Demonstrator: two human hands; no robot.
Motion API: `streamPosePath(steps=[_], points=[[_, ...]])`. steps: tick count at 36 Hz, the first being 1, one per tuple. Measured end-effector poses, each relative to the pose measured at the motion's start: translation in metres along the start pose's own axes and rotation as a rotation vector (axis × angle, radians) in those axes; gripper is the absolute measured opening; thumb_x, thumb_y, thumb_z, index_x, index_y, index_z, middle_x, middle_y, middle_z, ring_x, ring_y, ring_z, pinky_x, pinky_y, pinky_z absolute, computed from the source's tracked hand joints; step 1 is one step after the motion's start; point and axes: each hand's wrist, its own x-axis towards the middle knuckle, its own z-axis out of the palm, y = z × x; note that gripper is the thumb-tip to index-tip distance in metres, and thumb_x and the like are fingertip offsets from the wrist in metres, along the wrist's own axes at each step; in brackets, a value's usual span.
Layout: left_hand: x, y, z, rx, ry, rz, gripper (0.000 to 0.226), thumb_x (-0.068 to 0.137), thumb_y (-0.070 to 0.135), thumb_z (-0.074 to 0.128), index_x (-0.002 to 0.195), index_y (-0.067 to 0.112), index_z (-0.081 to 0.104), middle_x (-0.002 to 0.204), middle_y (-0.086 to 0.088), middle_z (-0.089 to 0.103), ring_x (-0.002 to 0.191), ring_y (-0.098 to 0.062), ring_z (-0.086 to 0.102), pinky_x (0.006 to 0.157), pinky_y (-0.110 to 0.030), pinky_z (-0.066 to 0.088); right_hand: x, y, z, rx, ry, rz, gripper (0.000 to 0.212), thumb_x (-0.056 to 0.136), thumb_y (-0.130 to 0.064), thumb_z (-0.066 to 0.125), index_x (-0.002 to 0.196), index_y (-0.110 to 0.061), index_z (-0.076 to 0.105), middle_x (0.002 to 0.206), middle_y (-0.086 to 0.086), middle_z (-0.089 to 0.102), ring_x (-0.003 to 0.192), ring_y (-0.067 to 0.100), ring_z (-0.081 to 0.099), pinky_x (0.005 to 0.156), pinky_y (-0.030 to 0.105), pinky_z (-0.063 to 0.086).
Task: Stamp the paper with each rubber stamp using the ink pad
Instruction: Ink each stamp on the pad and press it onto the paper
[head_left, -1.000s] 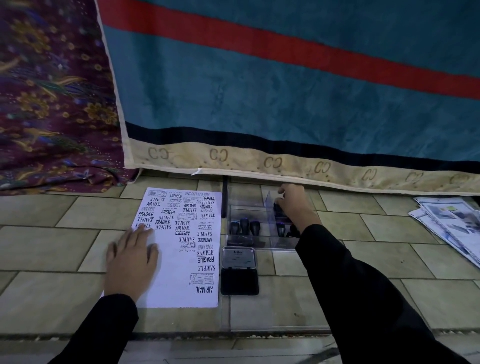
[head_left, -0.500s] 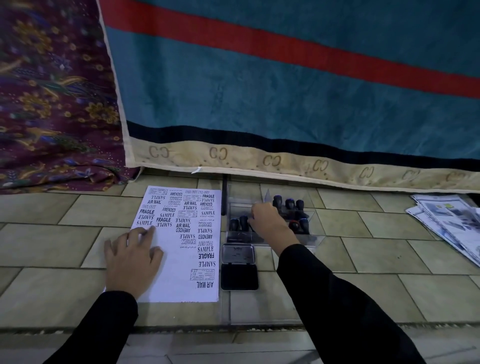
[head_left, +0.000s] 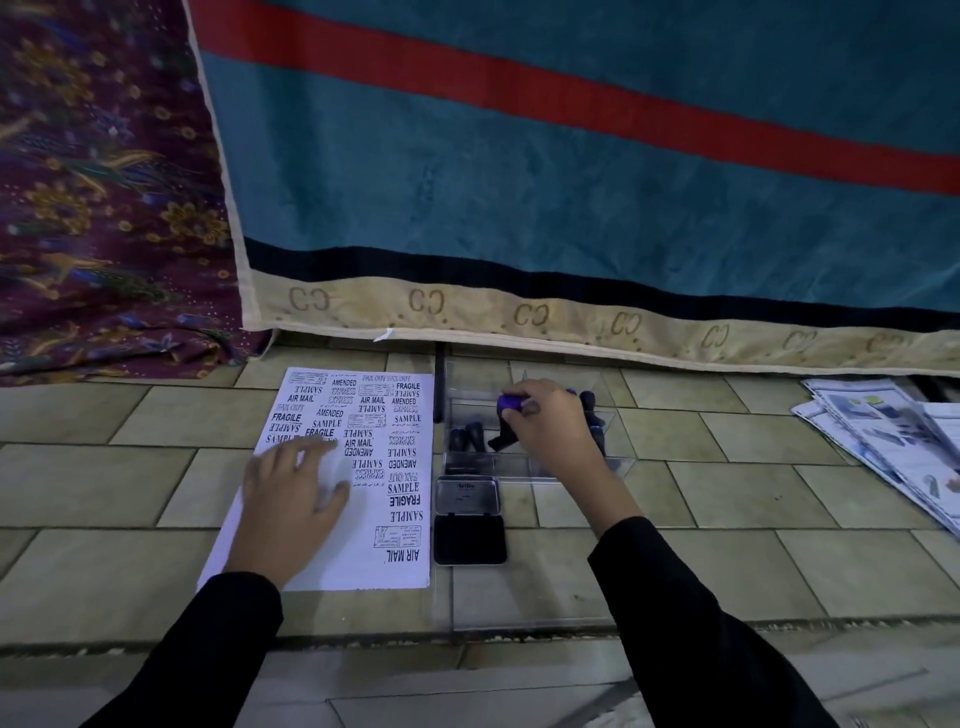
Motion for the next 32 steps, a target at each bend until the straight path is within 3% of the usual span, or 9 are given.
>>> streamPosePath(steps=[2,5,14,22,32], points=[[-0.003,0.012,0.003,-0.076,-0.057,0.109,0.068,0.082,0.067,0.036,0.132,0.023,0.052,0.136,0.004,0.049,0.130,-0.019,0.037,0.111,-0.044,0.028,-0.012,-0.005,-0.003,0.085,0.010,-0.011,0.033,0.086,-0.011,0.065,0.119,-0.011,0.062,0.113,0.008,0.059,0.075,0.003,0.057,0.067,-0.002,0.042],[-0.008,0.028,0.014,-0.128,-0.143,0.220,0.082,0.075,0.084,0.032,0.137,0.032,0.045,0.142,0.013,0.042,0.135,-0.009,0.027,0.114,-0.040,0.024,-0.035,-0.011,-0.001,0.146,-0.006,-0.055,0.030,0.084,-0.011,0.068,0.113,-0.009,0.065,0.109,0.010,0.057,0.080,0.008,0.059,0.072,-0.001,0.045],[-0.012,0.049,0.041,-0.120,-0.249,0.307,0.110,0.056,0.096,0.040,0.145,0.031,0.034,0.154,0.015,0.026,0.143,-0.006,0.014,0.117,-0.033,0.008,-0.082,-0.012,0.020,0.126,-0.082,-0.130,0.032,0.082,-0.023,0.071,0.113,-0.016,0.063,0.105,0.002,0.064,0.083,0.007,0.062,0.077,0.013,0.052],[-0.013,0.050,0.046,-0.192,-0.245,0.318,0.101,0.055,0.088,0.052,0.138,0.031,0.044,0.147,0.019,0.037,0.140,-0.005,0.022,0.117,-0.032,0.013,-0.093,-0.016,0.026,0.117,-0.080,-0.218,0.027,0.081,-0.015,0.072,0.107,-0.008,0.068,0.099,0.009,0.064,0.088,0.018,0.062,0.080,0.034,0.054],[-0.015,0.049,0.048,-0.229,-0.230,0.309,0.096,0.056,0.086,0.054,0.134,0.032,0.049,0.143,0.021,0.043,0.138,-0.004,0.028,0.118,-0.043,0.018,-0.097,-0.018,0.025,0.084,-0.092,-0.291,0.029,0.078,-0.015,0.074,0.106,-0.010,0.068,0.093,0.005,0.066,0.081,0.012,0.062,0.077,0.027,0.054]])
